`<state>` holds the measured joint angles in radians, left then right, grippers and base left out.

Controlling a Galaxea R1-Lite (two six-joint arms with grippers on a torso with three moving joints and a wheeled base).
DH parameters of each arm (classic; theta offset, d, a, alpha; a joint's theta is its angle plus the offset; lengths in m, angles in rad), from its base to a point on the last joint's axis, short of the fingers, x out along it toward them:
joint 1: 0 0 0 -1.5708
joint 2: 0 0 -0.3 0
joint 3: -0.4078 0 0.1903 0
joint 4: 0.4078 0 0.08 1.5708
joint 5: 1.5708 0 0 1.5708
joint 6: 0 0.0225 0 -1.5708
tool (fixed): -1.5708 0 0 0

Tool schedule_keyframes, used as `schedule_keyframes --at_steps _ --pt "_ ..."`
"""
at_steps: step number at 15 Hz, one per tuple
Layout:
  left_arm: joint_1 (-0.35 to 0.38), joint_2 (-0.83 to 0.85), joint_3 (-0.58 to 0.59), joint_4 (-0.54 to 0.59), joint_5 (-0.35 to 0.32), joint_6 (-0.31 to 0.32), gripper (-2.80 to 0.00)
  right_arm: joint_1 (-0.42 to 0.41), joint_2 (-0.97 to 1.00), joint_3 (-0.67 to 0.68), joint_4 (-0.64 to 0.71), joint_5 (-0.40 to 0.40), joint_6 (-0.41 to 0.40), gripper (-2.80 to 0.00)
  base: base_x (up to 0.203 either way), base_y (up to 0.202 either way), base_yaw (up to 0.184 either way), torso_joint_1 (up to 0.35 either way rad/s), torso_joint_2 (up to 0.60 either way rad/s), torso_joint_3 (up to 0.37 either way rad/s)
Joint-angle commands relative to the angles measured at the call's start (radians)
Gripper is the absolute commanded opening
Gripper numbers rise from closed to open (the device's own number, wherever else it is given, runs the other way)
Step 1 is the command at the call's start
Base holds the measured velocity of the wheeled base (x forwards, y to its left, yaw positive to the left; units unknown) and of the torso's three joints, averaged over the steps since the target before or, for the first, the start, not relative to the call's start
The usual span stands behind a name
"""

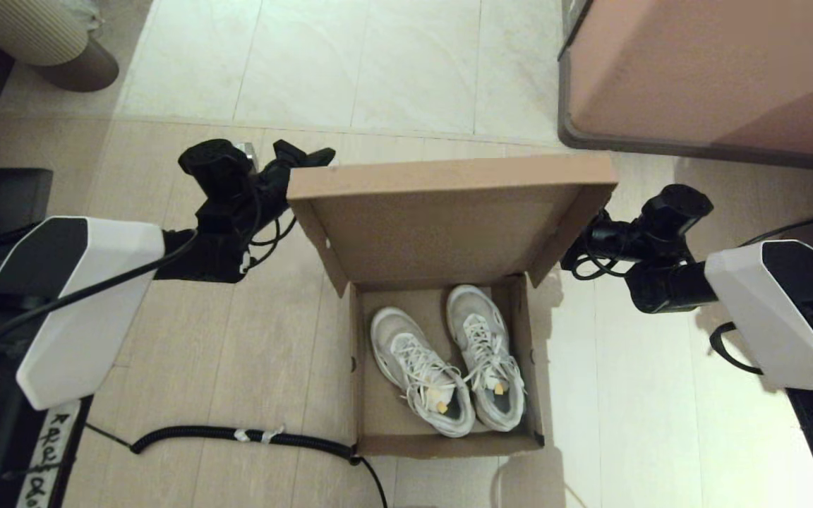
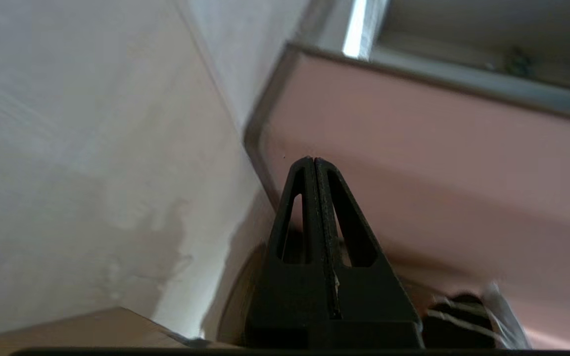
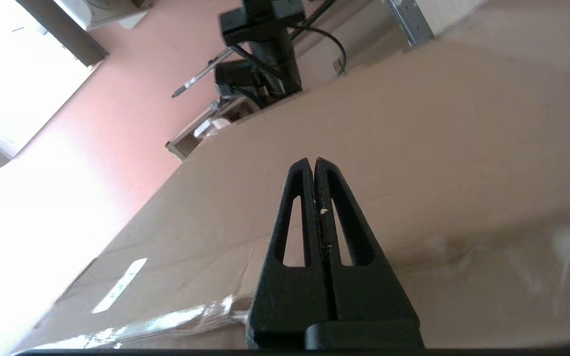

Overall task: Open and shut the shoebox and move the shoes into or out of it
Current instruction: Close the shoe box

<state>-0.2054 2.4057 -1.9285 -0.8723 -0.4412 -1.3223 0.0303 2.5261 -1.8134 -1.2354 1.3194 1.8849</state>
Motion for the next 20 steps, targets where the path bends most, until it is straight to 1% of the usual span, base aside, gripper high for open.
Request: schedule_keyframes --at_steps 1,2,3,6,8,9,11,12,13,14,15,16,17,18,19,20 --pt "-0.032 -0.008 0.000 -0.016 -0.021 -0.008 -2.80 -0.004 -0.060 0.101 -0.044 0.018 0.011 -2.80 0.000 0.000 0.000 0.000 0.00 0.000" --pt "-0.052 -0.020 0.001 -0.030 -0.043 -0.009 -2.80 -0.006 -0.089 0.170 -0.076 0.035 0.011 -2.80 0.000 0.000 0.000 0.000 0.00 0.000" --pt "-0.068 -0.029 0.004 -0.039 -0.048 -0.009 -2.80 -0.007 -0.112 0.230 -0.102 0.044 0.011 -2.80 0.000 0.000 0.000 0.000 0.00 0.000" --pt "-0.087 -0.066 0.023 -0.040 -0.062 -0.009 -2.80 -0.009 -0.188 0.459 -0.221 0.058 0.011 -2.80 0.000 0.000 0.000 0.000 0.00 0.000" --pt "-0.118 -0.087 0.046 -0.036 -0.069 -0.009 -2.80 -0.011 -0.227 0.620 -0.269 0.058 0.006 -2.80 0.000 0.000 0.000 0.000 0.00 0.000" --pt "-0.135 -0.108 0.088 -0.039 -0.067 -0.007 -2.80 -0.013 -0.252 0.694 -0.280 0.053 -0.007 -2.80 0.000 0.000 0.000 0.000 0.00 0.000" --pt "-0.170 -0.163 0.216 -0.052 -0.064 0.002 -2.80 -0.037 -0.310 0.797 -0.291 0.041 -0.069 -2.80 0.000 0.000 0.000 0.000 0.00 0.000" --pt "-0.186 -0.191 0.297 -0.070 -0.059 0.013 -2.80 -0.059 -0.336 0.819 -0.294 0.010 -0.084 -2.80 0.000 0.000 0.000 0.000 0.00 0.000" --pt "-0.200 -0.220 0.380 -0.095 -0.052 0.026 -2.80 -0.078 -0.349 0.824 -0.294 -0.051 -0.088 -2.80 0.000 0.000 0.000 0.000 0.00 0.000" --pt "-0.210 -0.261 0.471 -0.124 -0.038 0.044 -2.80 -0.091 -0.366 0.825 -0.294 -0.126 -0.090 -2.80 0.000 0.000 0.000 0.000 0.00 0.000" --pt "-0.218 -0.325 0.562 -0.150 -0.017 0.067 -2.80 -0.100 -0.392 0.824 -0.295 -0.218 -0.090 -2.80 0.000 0.000 0.000 0.000 0.00 0.000" --pt "-0.224 -0.391 0.626 -0.164 0.006 0.093 -2.80 -0.103 -0.416 0.824 -0.295 -0.301 -0.090 -2.80 0.000 0.000 0.000 0.000 0.00 0.000" --pt "-0.230 -0.464 0.700 -0.173 0.040 0.140 -2.80 -0.104 -0.447 0.826 -0.291 -0.407 -0.090 -2.80 0.000 0.000 0.000 0.000 0.00 0.000" --pt "-0.237 -0.532 0.775 -0.175 0.092 0.241 -2.80 -0.103 -0.484 0.825 -0.231 -0.508 -0.091 -2.80 0.000 0.000 0.000 0.000 0.00 0.000" --pt "-0.244 -0.581 0.844 -0.167 0.150 0.392 -2.80 -0.099 -0.517 0.822 -0.111 -0.582 -0.095 -2.80 0.000 0.000 0.000 0.000 0.00 0.000" --pt "-0.248 -0.628 0.930 -0.143 0.217 0.564 -2.80 -0.093 -0.564 0.825 0.031 -0.656 -0.128 -2.80 0.000 0.000 0.000 0.000 0.00 0.000"
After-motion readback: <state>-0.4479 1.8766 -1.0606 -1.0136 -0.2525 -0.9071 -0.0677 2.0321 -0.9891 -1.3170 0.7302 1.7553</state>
